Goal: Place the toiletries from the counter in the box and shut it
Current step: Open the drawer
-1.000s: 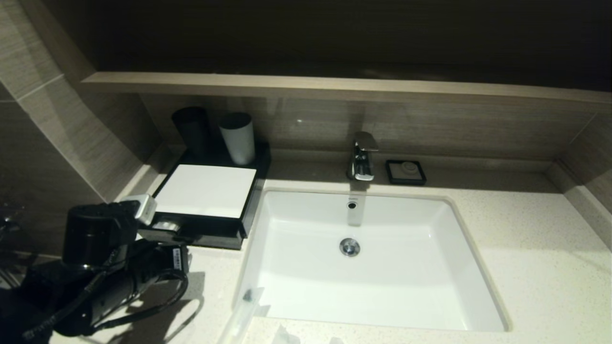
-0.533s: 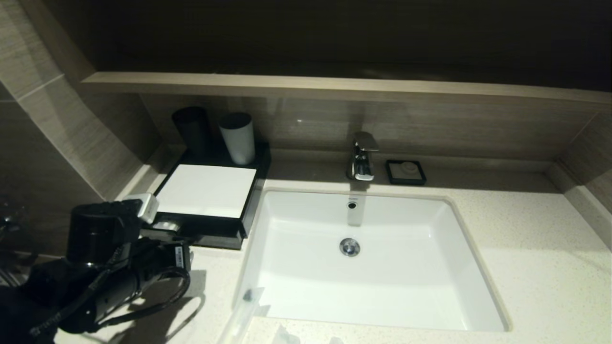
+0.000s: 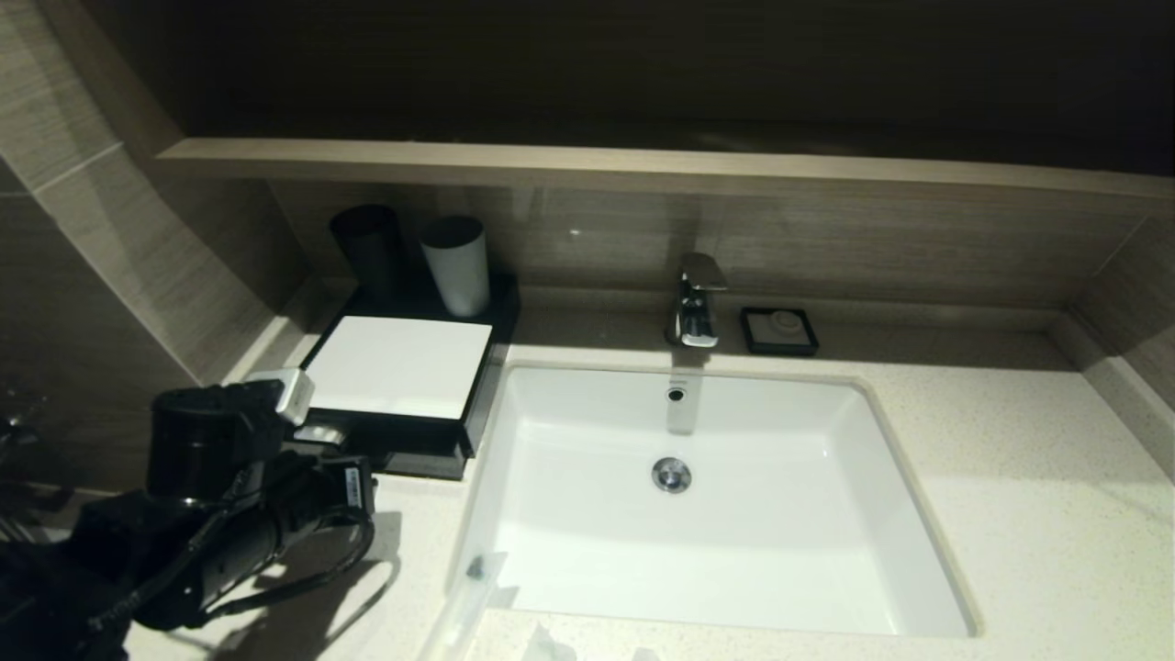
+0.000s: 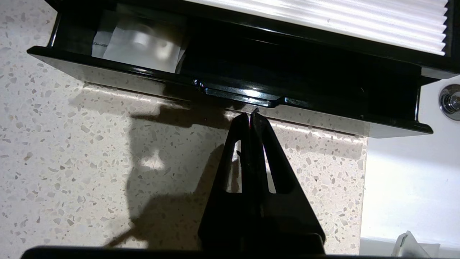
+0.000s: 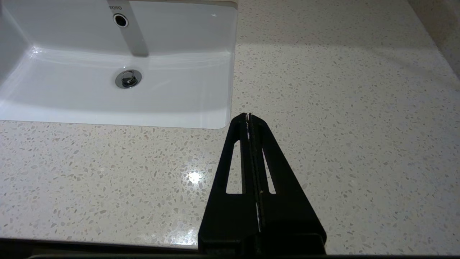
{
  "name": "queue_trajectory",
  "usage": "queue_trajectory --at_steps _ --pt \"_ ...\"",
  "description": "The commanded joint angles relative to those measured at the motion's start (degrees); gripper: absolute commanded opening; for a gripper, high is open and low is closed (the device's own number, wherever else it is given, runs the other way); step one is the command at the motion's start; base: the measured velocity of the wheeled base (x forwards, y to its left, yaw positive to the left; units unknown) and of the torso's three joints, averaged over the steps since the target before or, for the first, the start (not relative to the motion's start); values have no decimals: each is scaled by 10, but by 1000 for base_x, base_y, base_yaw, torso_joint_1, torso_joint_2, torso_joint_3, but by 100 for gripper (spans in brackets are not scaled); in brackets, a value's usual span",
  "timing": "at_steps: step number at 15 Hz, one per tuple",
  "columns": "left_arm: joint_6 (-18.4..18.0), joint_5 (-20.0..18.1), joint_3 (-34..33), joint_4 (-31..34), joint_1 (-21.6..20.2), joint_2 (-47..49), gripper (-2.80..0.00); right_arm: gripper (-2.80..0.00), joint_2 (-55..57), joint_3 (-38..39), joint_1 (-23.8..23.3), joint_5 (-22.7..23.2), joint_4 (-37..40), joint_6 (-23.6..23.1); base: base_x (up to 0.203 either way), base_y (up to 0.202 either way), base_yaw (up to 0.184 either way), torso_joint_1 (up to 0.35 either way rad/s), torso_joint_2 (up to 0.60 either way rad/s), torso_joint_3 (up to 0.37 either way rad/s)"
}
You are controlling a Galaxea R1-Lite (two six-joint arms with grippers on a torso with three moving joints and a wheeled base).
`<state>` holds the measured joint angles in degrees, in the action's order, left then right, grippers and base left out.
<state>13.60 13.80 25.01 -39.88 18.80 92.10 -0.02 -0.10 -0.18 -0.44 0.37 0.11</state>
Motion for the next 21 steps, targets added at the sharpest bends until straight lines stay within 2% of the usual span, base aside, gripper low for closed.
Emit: queue_trajectory --at_steps 1,4,9,21 --pt "1 2 1 -3 0 7 -280 -280 -1 0 0 0 0 0 0 0 0 0 0 0" --pt "1 2 2 -4 0 7 -280 -280 0 0 0 0 0 0 0 0 0 0 0 0" --pt "1 3 -7 -60 0 19 -280 -280 -1 0 0 0 1 0 0 0 0 0 0 0" --pt "2 3 -7 -61 -1 23 -280 -280 -1 0 0 0 0 0 0 0 0 0 0 0"
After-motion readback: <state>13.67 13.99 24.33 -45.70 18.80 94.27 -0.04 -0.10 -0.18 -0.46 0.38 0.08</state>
